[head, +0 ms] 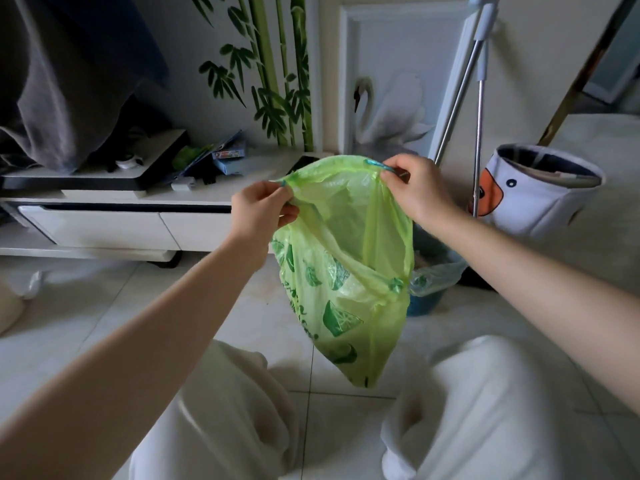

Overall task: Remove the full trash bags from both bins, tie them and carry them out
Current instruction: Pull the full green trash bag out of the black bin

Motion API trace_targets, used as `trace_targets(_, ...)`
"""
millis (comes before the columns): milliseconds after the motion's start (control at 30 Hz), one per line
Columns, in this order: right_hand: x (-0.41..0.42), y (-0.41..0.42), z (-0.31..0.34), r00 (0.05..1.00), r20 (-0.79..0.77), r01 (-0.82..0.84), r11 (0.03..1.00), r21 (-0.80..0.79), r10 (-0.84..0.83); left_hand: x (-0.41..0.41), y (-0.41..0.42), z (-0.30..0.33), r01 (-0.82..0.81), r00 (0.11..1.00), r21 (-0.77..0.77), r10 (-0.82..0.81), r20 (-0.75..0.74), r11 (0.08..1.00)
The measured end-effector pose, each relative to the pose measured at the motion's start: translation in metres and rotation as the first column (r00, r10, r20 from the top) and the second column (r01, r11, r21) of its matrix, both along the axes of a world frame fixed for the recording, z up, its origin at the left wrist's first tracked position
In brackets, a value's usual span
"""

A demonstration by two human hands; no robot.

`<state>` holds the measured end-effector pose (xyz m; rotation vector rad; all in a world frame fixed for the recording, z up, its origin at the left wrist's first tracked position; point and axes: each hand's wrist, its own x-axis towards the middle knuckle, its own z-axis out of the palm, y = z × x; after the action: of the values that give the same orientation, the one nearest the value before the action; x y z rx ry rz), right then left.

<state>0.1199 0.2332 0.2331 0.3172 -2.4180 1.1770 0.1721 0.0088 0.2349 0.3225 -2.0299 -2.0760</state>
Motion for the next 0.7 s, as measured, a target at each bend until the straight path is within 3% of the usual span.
trace_targets(267, 0.025, -0.004, -0.078, 0.951, 0.242, -0.228, 0.965, 0.131, 0.191, 0.047, 0.01, -0.074, 0.061, 0.982, -0.022, -0.056, 0.178, 0.998)
trace_targets(500, 0.016, -0.019, -0.134, 0.895, 0.421, -0.265, 0.936, 0.229, 0.15, 0.05, 0.018, -0.152, 0.001, 0.91, 0.029, -0.013, 0.413, 1.0)
trace_targets(700, -0.021, -0.028, -0.179, 0.859, 0.5, -0.258, 0.934, 0.246, 0.106, 0.026, 0.019, -0.197, -0.042, 0.866, -0.004, 0.038, 0.499, 0.999)
